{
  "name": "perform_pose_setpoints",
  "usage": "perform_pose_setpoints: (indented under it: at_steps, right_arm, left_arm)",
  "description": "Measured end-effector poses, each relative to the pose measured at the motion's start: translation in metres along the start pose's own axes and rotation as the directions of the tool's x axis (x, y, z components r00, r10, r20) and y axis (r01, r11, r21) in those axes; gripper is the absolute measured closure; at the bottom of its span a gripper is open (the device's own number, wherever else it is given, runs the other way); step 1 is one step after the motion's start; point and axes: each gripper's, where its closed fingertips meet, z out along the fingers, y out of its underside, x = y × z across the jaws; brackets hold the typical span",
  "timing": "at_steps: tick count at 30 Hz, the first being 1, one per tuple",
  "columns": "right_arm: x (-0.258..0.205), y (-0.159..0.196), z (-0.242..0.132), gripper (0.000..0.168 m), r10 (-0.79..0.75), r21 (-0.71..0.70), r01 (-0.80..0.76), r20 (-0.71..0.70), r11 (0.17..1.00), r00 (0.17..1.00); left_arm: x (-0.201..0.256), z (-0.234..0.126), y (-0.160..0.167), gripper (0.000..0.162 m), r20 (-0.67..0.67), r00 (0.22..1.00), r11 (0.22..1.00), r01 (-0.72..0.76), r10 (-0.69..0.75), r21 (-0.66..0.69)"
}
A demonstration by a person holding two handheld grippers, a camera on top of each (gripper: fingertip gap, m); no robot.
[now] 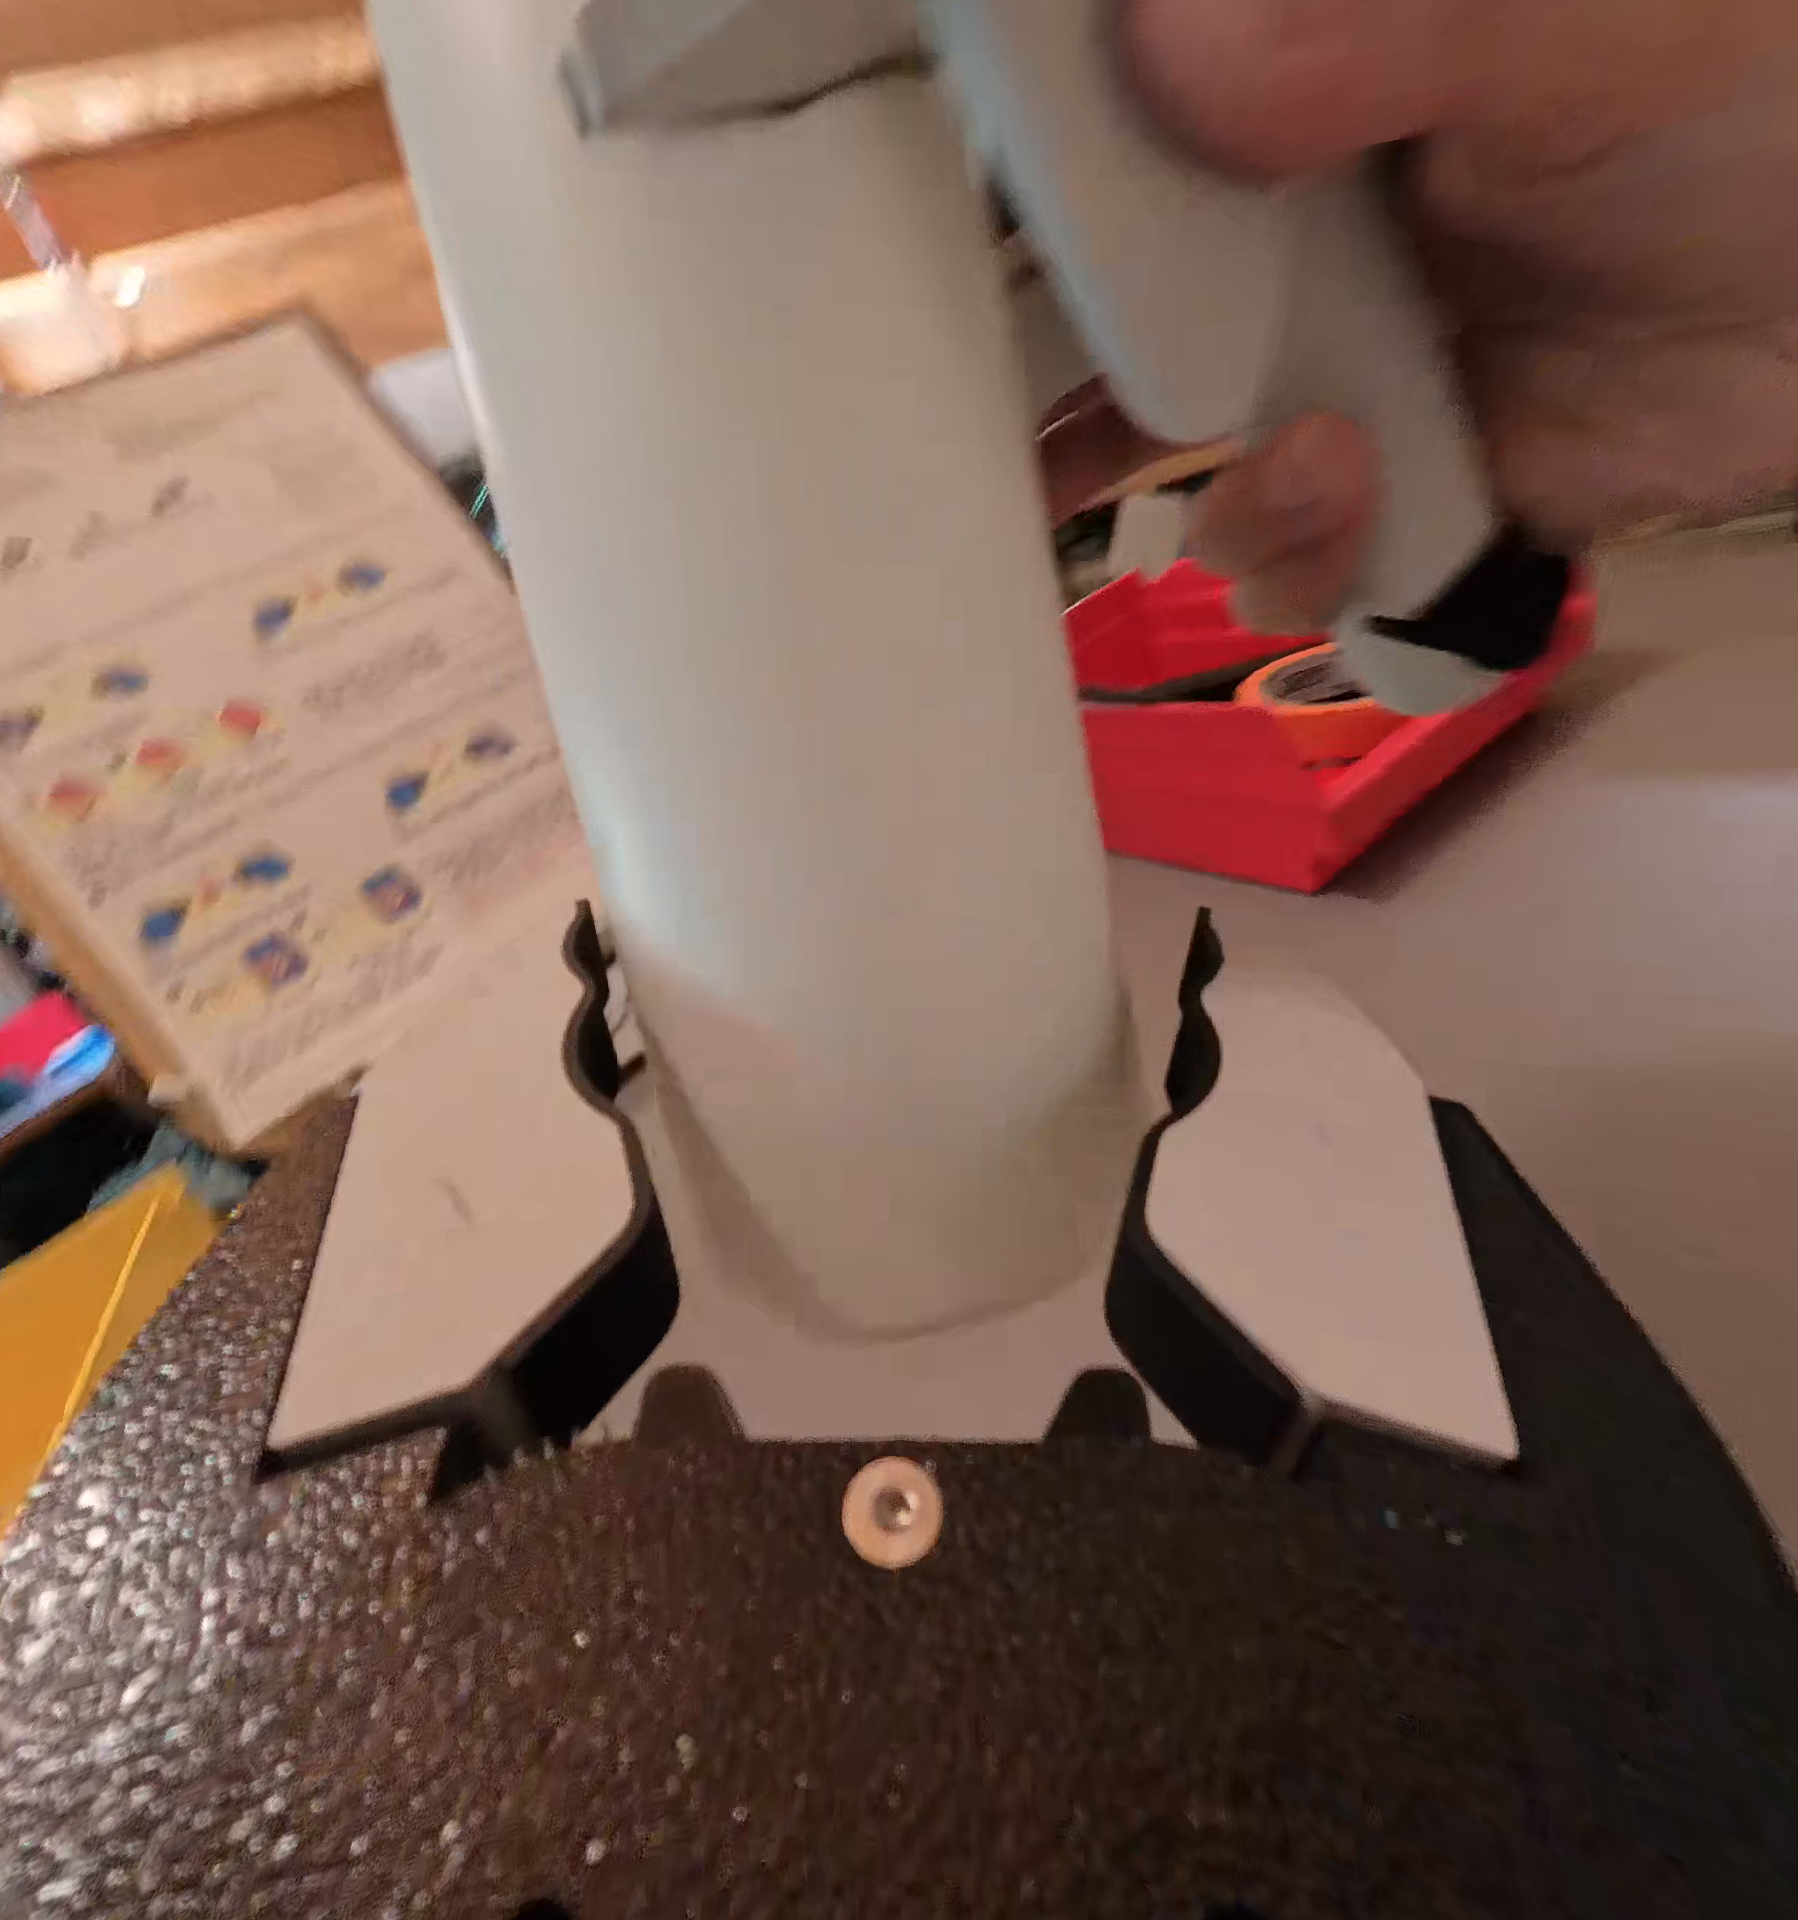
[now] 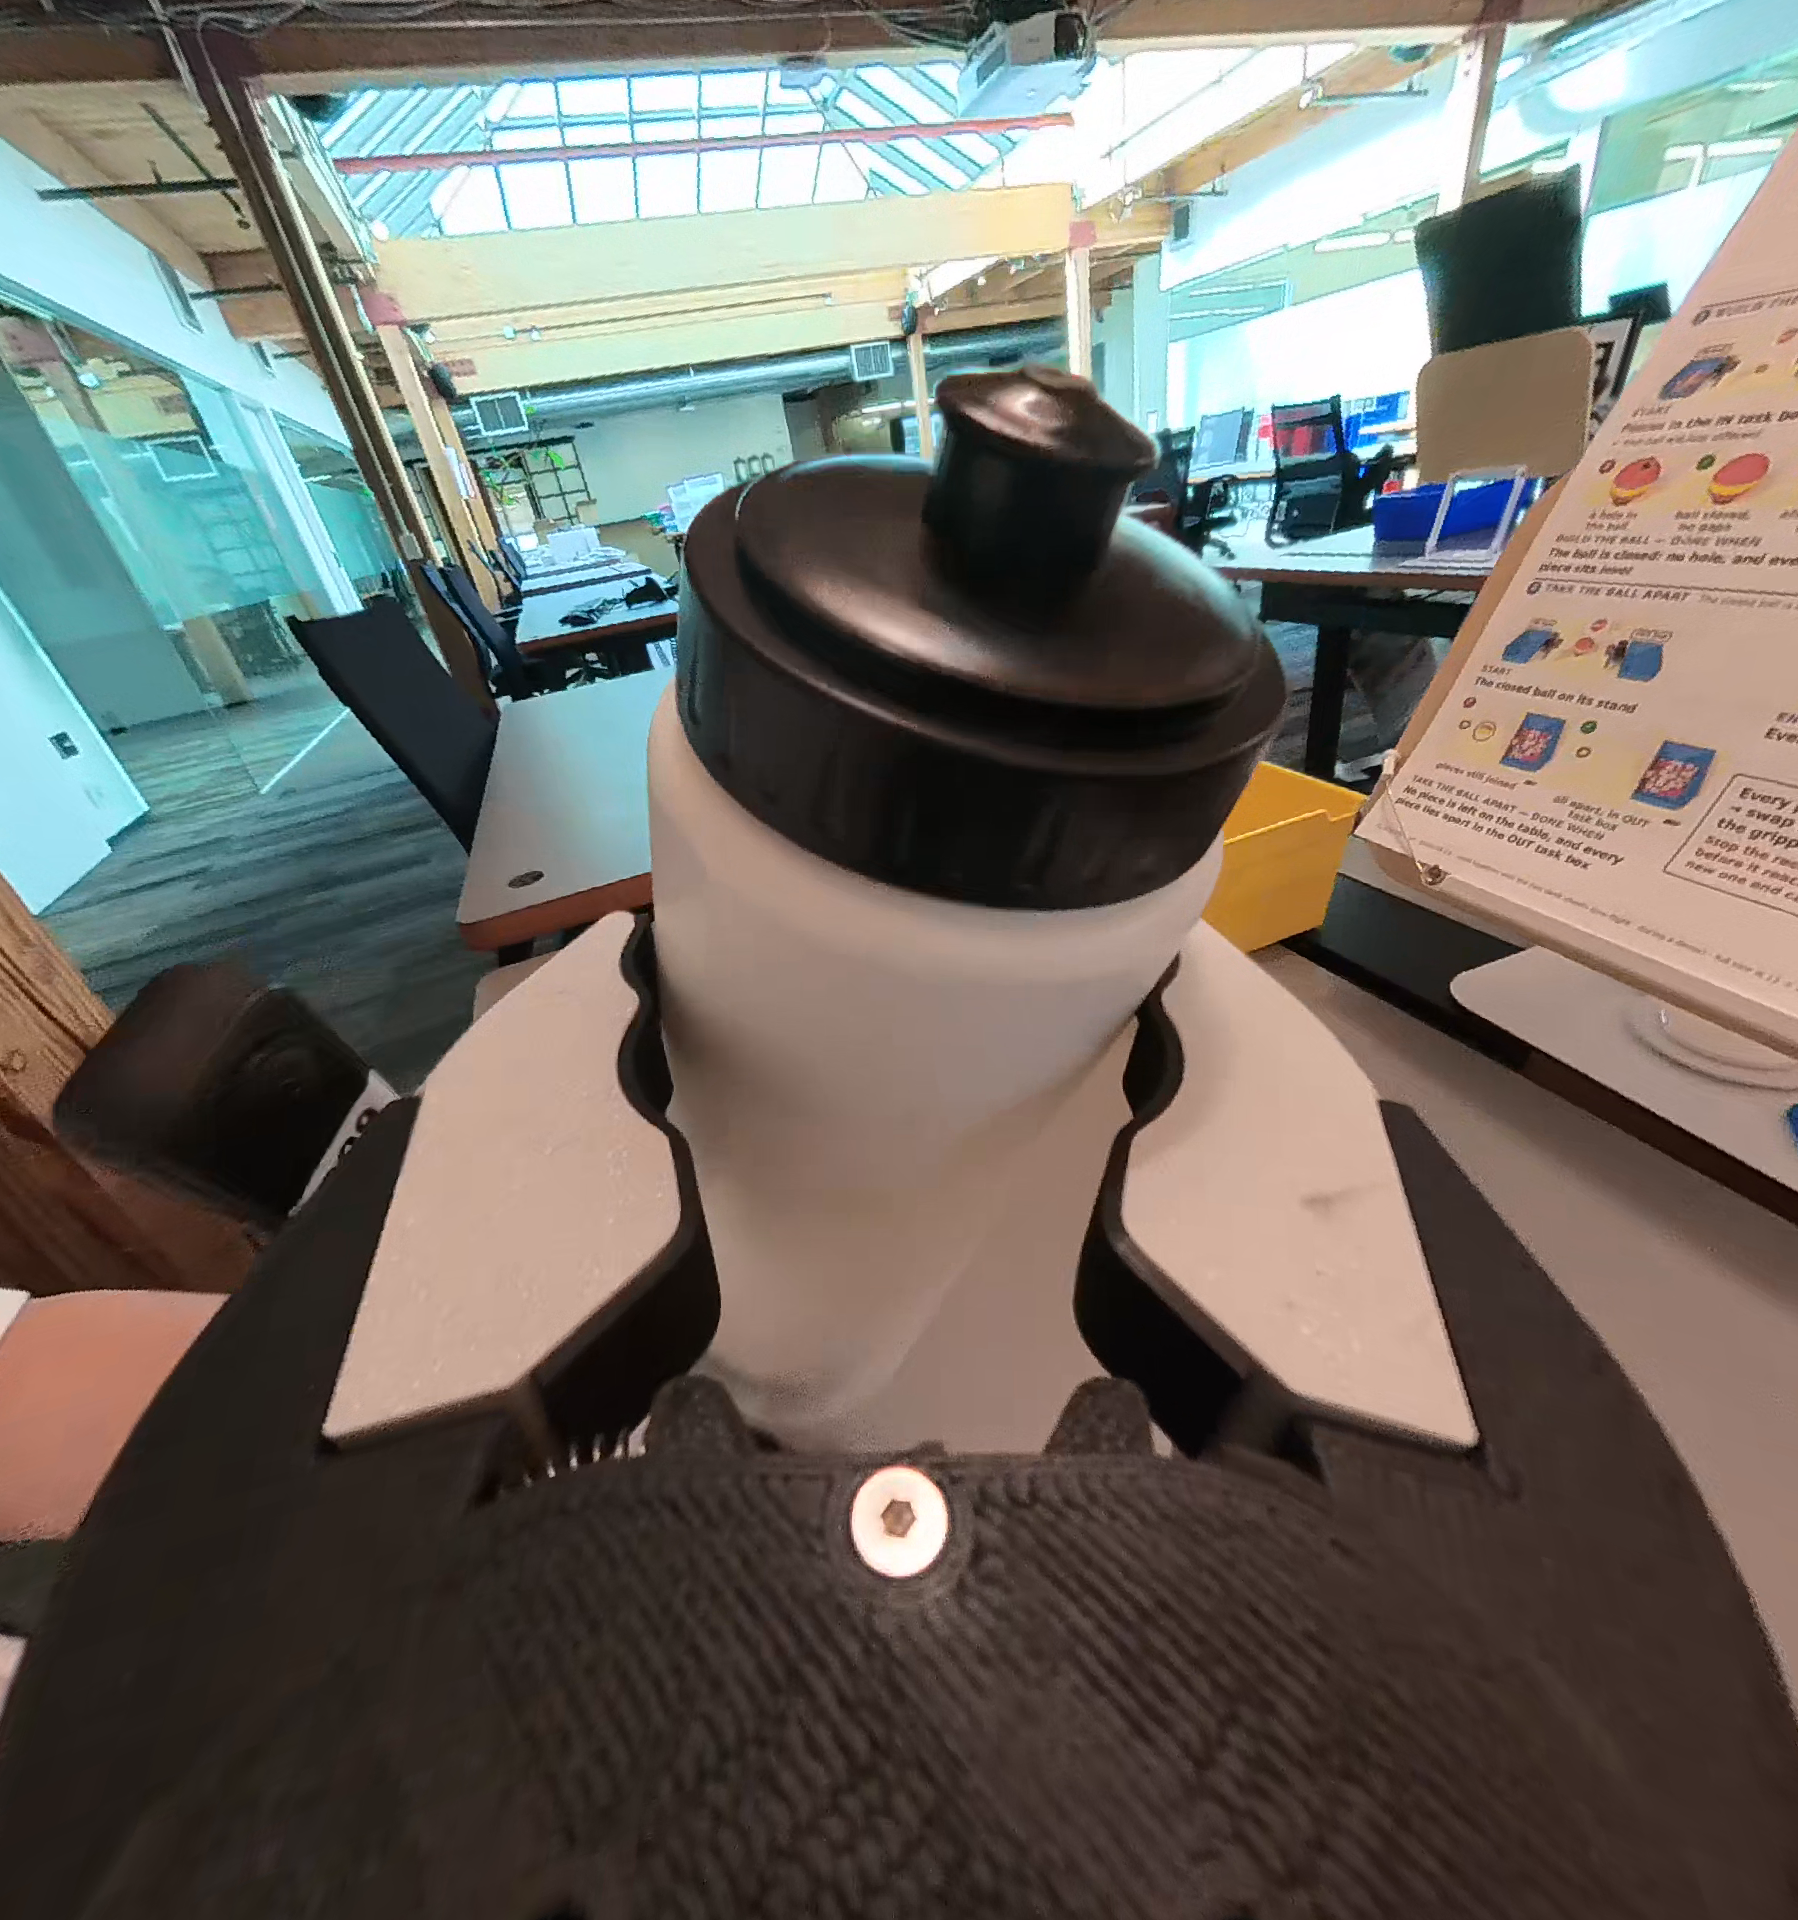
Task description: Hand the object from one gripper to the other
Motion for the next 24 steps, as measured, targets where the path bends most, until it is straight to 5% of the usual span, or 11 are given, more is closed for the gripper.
perform_pose_setpoints:
  at_steps: [5,9,11,13,18,21,24]
  right_arm:
    - [0.007,-0.025,-0.021,0.08,0.173,0.124,-0.182,0.078,0.975,0.982]
    - [0.004,-0.035,-0.032,0.081,0.305,0.216,-0.351,0.22,0.911,0.926]
    - [0.001,-0.036,-0.034,0.081,0.339,0.245,-0.414,0.293,0.877,0.894]
    - [-0.004,-0.034,-0.034,0.081,0.333,0.251,-0.429,0.349,0.868,0.876]
    - [-0.018,-0.035,-0.037,0.081,0.25,0.305,-0.388,0.405,0.87,0.879]
    - [-0.025,-0.037,-0.04,0.081,0.207,0.335,-0.364,0.423,0.869,0.883]
    - [-0.027,-0.039,-0.038,0.082,0.178,0.353,-0.329,0.397,0.876,0.9]
  left_arm:
    - [0.008,-0.017,-0.011,0.052,-0.12,0.992,0.99,0.041,-0.025,0.135]
    - [0.027,-0.036,-0.032,0.061,-0.325,0.927,0.912,0.287,-0.187,0.294]
    - [0.035,-0.044,-0.044,0.064,-0.477,0.814,0.827,0.494,-0.331,0.268]
    - [0.045,-0.048,-0.052,0.069,-0.627,0.617,0.72,0.683,-0.476,0.125]
    - [0.051,-0.049,-0.066,0.062,-0.731,0.192,0.437,0.885,-0.655,-0.159]
    - [0.054,-0.046,-0.067,0.062,-0.718,0.051,0.305,0.924,-0.694,-0.23]
    - [0.071,-0.039,-0.054,0.059,-0.7,0.001,0.286,0.913,-0.714,-0.291]
